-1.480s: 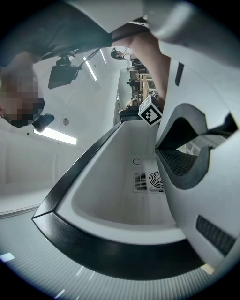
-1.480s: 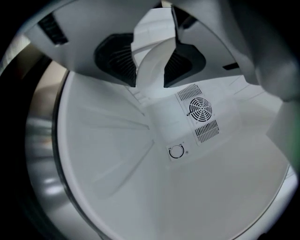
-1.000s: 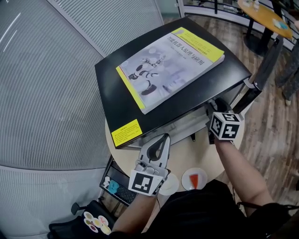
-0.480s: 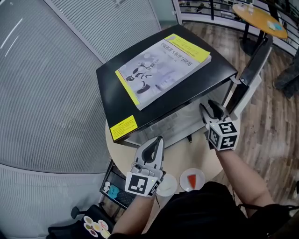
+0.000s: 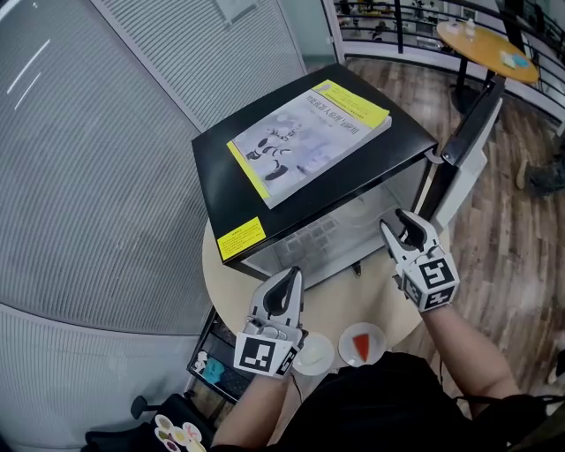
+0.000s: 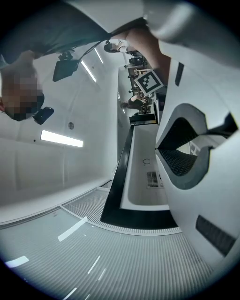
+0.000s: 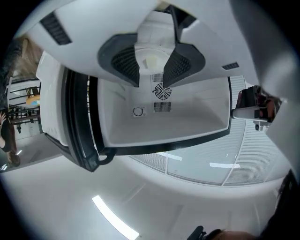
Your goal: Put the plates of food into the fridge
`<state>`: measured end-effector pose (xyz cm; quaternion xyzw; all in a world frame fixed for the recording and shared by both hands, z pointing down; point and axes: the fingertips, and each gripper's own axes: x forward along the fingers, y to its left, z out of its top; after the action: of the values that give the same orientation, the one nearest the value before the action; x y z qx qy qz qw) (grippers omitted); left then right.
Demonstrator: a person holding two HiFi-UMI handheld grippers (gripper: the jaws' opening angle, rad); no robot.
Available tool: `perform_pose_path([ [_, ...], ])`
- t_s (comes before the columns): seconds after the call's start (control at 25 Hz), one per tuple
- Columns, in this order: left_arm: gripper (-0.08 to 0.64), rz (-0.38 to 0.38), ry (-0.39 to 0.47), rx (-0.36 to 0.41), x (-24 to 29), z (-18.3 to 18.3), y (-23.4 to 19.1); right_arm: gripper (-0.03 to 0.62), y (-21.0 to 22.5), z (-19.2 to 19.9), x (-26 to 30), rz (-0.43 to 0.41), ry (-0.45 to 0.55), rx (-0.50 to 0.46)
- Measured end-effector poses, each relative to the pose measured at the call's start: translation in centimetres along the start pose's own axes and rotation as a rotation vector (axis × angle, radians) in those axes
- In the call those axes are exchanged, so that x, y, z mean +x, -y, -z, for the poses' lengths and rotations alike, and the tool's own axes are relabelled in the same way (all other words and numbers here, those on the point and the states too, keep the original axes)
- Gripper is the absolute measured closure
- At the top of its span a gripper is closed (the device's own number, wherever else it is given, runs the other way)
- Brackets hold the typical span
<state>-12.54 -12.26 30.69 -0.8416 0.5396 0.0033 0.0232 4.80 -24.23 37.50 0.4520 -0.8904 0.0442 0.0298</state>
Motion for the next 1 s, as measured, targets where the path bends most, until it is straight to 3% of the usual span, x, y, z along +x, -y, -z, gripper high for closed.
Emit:
perform_pose_path([
  [0.76, 0.558, -0.073, 0.006, 0.021, -6.1, 0.3, -0.2, 0.428, -4.2, 0.3, -8.6, -0.148, 0.038, -0.057],
  [1.0, 0.558, -0.105, 0.025, 0.045, -7.8, 0.7, -0.1, 0.428, -6.6, 2.2, -10.1, -0.173, -0.016, -0.092],
])
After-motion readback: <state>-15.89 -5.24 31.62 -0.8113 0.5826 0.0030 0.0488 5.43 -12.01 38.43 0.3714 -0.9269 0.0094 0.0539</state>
